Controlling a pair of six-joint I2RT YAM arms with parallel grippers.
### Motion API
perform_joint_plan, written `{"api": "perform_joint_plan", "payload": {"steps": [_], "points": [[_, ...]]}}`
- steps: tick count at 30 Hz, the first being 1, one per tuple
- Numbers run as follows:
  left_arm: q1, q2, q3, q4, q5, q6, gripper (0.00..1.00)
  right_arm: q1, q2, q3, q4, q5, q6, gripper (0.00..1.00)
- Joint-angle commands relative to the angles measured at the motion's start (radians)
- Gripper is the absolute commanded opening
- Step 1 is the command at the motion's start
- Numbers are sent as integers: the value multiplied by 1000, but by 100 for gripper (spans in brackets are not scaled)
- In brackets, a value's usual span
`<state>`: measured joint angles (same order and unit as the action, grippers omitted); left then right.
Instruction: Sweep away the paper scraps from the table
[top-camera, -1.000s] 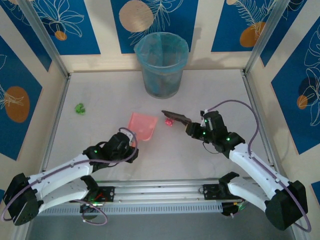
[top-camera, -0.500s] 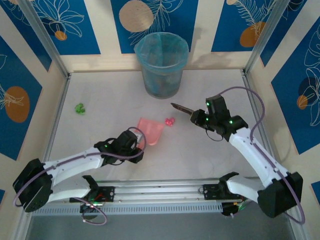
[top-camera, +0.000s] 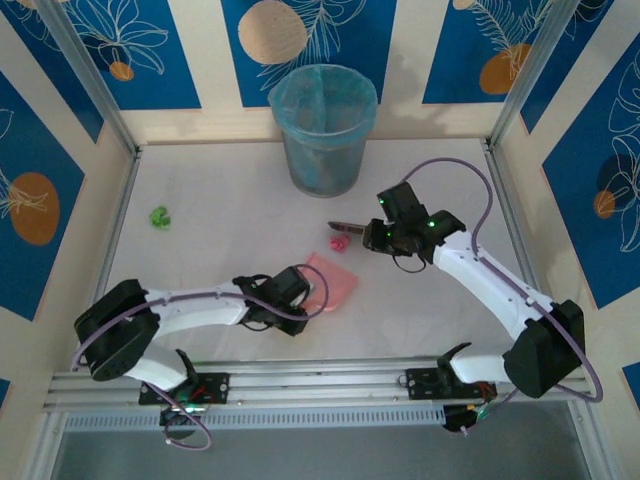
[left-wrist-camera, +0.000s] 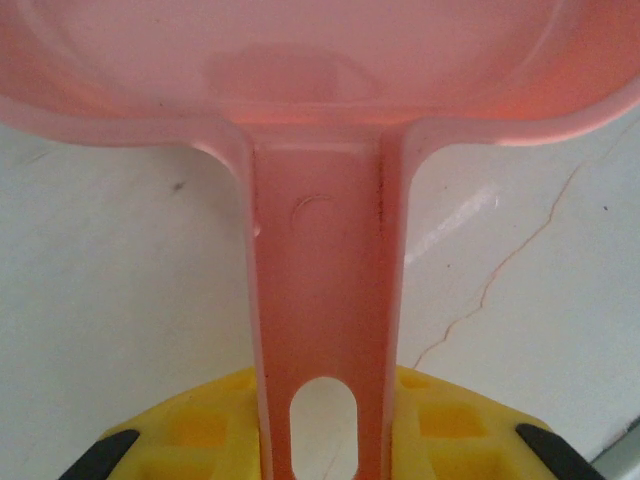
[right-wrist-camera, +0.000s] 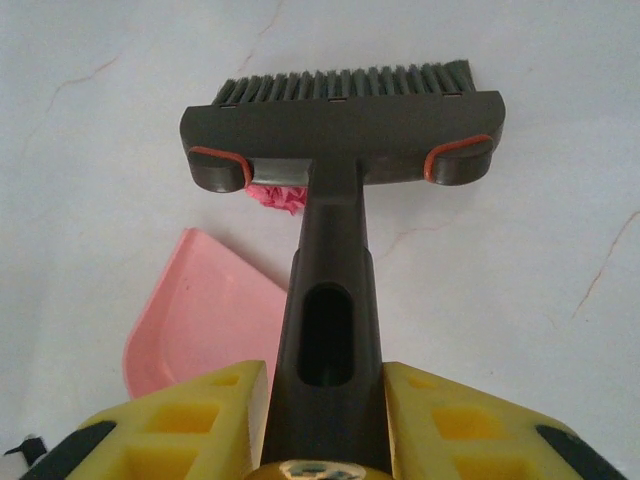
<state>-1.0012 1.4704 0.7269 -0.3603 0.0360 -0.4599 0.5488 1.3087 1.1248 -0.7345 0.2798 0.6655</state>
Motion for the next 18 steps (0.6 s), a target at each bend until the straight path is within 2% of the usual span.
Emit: {"api": "perform_joint_plan", "payload": {"steps": [1, 4, 12, 18], "points": [[-11, 35, 38, -49, -16, 24, 0, 43, 21, 49, -62, 45, -44, 0], [-11, 61, 52, -63, -34, 18, 0, 73, 37, 59, -92, 25, -52, 0], [-9, 76, 69, -90, -77, 1, 0, 128, 9, 69, -157, -129, -72, 0], [-5, 70, 95, -119, -56, -3, 0, 152, -32, 62, -160, -138, -63, 0]]}}
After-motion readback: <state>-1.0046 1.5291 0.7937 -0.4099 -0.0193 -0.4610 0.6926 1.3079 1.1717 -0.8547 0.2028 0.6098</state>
